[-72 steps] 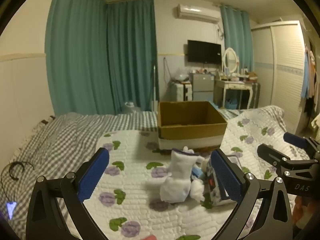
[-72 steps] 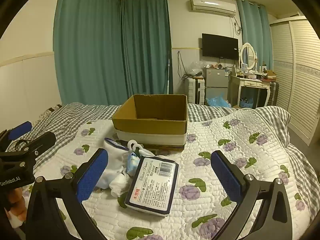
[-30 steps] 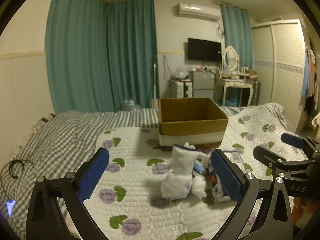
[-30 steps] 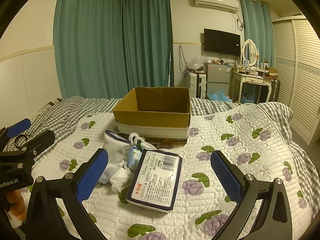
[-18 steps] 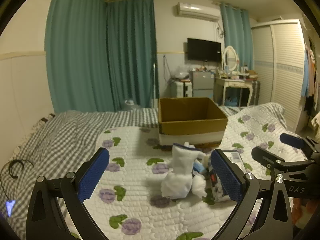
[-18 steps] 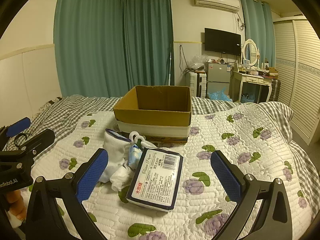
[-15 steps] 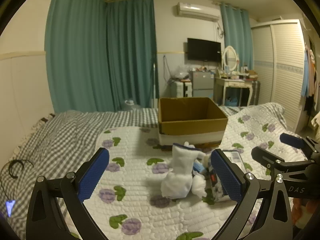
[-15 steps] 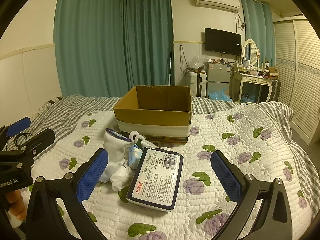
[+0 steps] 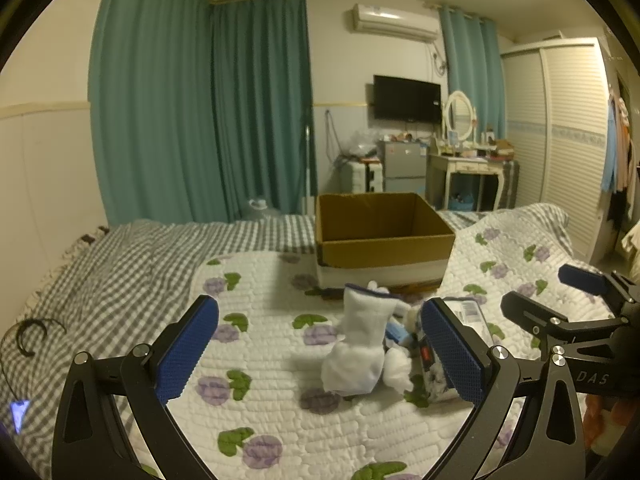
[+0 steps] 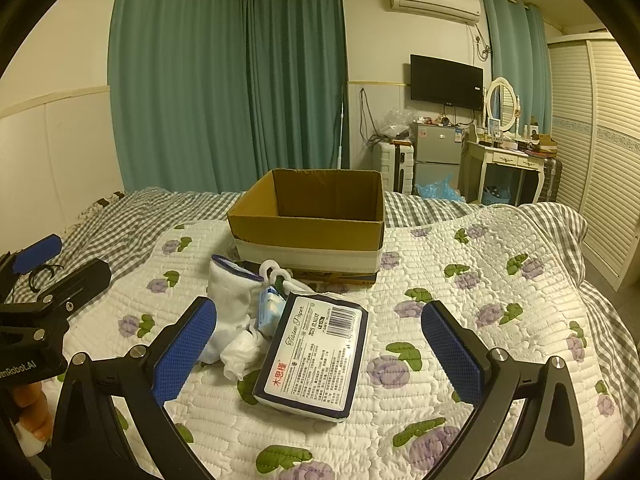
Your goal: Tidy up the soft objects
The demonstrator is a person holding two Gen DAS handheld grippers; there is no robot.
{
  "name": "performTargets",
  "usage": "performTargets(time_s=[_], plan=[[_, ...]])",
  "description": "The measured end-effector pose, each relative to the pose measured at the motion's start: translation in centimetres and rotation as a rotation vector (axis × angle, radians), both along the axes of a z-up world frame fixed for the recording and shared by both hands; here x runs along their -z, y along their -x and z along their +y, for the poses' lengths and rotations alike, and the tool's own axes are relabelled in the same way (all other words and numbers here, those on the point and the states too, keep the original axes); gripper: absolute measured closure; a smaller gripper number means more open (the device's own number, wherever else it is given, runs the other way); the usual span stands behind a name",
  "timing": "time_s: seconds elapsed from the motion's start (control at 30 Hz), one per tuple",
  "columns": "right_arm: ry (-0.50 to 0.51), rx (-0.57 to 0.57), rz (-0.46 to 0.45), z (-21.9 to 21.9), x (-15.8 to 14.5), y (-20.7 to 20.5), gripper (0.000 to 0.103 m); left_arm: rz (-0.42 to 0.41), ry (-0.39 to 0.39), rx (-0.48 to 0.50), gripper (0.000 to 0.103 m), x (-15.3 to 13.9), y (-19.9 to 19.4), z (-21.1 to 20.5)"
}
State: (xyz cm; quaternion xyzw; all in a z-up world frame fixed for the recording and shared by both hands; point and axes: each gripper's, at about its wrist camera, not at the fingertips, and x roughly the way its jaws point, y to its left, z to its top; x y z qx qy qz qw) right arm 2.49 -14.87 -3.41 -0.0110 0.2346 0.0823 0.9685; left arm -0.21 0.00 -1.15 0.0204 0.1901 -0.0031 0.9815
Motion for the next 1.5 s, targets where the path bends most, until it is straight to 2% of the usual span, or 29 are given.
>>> performTargets(time_s=[0.37, 0.6, 0.73, 0.9, 1.07, 1.2, 1.33, 1.37, 1.43, 1.5], plan=[[0.001, 0.005, 0.003, 0.1, 0.0, 0.1, 0.000, -0.003, 0.002, 0.000, 0.000, 0.1, 0.1, -0.2], [0.015, 0.005, -0.007, 0.6, -1.0, 1.1, 0.000, -0.026, 0.005, 0.009, 0.000, -0.3, 0.6, 0.3], [0.038, 0.006, 0.050, 1.3, 0.4, 0.2, 0.000, 0.021, -0.015, -0.009, 0.000, 1.0, -0.2, 0.6], [0.056, -0.007, 0.162, 2.2, 3.9, -2.0, 0.000, 0.113, -0.003, -0.017, 0.000, 4.1, -1.5, 1.7], [0.084, 0.002, 0.264, 2.9, 7.6, -4.6, 0.000, 0.197, -0.025, -0.001, 0.000, 6.7, -2.6, 1.9], [0.040, 0.040, 0.347, 1.9, 9.1, -6.0, 0.000, 0.240, -0.022, 0.004, 0.000, 8.1, -3.4, 1.9], [0.030, 0.052, 0.391, 1.6, 10.1, -6.8, 0.000, 0.282, -0.017, 0.008, 0.000, 9.4, -4.2, 1.6], [0.013, 0.045, 0.402, 1.5, 10.3, -7.0, 0.001, 0.291, -0.016, 0.011, 0.000, 9.5, -4.4, 1.5], [-0.031, 0.027, 0.421, 1.2, 10.5, -7.4, 0.015, 0.304, -0.019, 0.015, 0.000, 9.9, -4.8, 1.3], [-0.053, 0.027, 0.422, 1.0, 10.4, -7.4, 0.018, 0.318, -0.025, 0.020, 0.001, 10.2, -5.2, 1.1]])
